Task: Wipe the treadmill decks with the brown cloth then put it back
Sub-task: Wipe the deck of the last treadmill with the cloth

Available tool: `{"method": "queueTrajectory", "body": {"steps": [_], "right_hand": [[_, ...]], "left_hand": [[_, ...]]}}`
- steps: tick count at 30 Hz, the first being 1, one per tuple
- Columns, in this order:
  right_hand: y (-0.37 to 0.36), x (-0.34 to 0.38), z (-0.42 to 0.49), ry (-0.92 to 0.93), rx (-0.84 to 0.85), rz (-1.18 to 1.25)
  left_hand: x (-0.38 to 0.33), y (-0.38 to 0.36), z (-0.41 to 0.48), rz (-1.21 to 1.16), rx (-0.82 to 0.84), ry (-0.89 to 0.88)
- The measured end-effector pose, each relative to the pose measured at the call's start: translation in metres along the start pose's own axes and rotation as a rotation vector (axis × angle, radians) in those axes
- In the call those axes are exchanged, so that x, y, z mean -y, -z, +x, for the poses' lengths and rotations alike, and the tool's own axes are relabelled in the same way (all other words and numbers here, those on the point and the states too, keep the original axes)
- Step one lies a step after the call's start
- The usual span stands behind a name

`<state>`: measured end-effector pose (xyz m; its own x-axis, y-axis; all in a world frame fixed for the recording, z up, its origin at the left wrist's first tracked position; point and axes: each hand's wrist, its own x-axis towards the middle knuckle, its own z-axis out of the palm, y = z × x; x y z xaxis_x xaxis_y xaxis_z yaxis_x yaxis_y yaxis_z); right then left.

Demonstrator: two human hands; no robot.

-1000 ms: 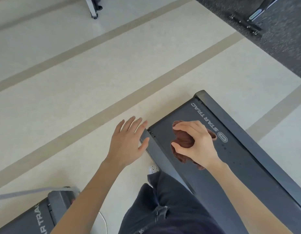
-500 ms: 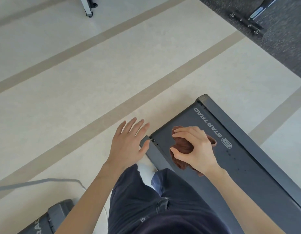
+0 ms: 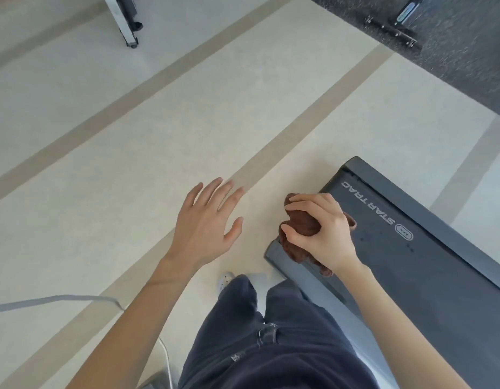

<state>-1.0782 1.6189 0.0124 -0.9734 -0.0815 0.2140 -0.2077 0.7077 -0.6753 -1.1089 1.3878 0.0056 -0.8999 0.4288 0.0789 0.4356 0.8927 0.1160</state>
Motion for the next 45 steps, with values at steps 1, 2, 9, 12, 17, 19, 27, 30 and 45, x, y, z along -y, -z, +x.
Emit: {"method": "queueTrajectory", "body": {"steps": [1,2,9,12,17,19,27,30,45], "right_hand": [[-0.008,0.008,0.004,0.001,-0.015,0.002],[-0.015,0.015,0.008,-0.003,-0.026,0.007],[-0.051,0.03,0.023,-0.097,-0.023,-0.006],[-0.058,0.023,0.034,-0.159,-0.031,-0.012],[-0.067,0.001,0.07,-0.248,-0.063,-0.019],[-0.067,-0.013,0.091,-0.288,-0.09,-0.026],[-0.038,-0.073,0.195,-0.495,-0.284,-0.014],[-0.024,-0.089,0.227,-0.485,-0.308,-0.062],[-0.024,-0.136,0.279,-0.886,-0.565,-0.111]], "left_hand": [[0.012,0.0,-0.001,0.003,0.016,-0.009],[0.023,-0.001,-0.001,0.004,0.038,-0.016],[0.064,-0.019,0.008,-0.057,0.177,-0.016],[0.074,-0.027,0.026,-0.076,0.208,-0.051],[0.092,-0.031,0.079,-0.079,0.245,-0.139],[0.101,-0.033,0.111,-0.078,0.24,-0.185],[0.113,-0.027,0.263,-0.05,0.253,-0.345],[0.109,-0.03,0.312,-0.062,0.255,-0.394],[0.102,-0.074,0.499,-0.093,0.301,-0.82]]}}
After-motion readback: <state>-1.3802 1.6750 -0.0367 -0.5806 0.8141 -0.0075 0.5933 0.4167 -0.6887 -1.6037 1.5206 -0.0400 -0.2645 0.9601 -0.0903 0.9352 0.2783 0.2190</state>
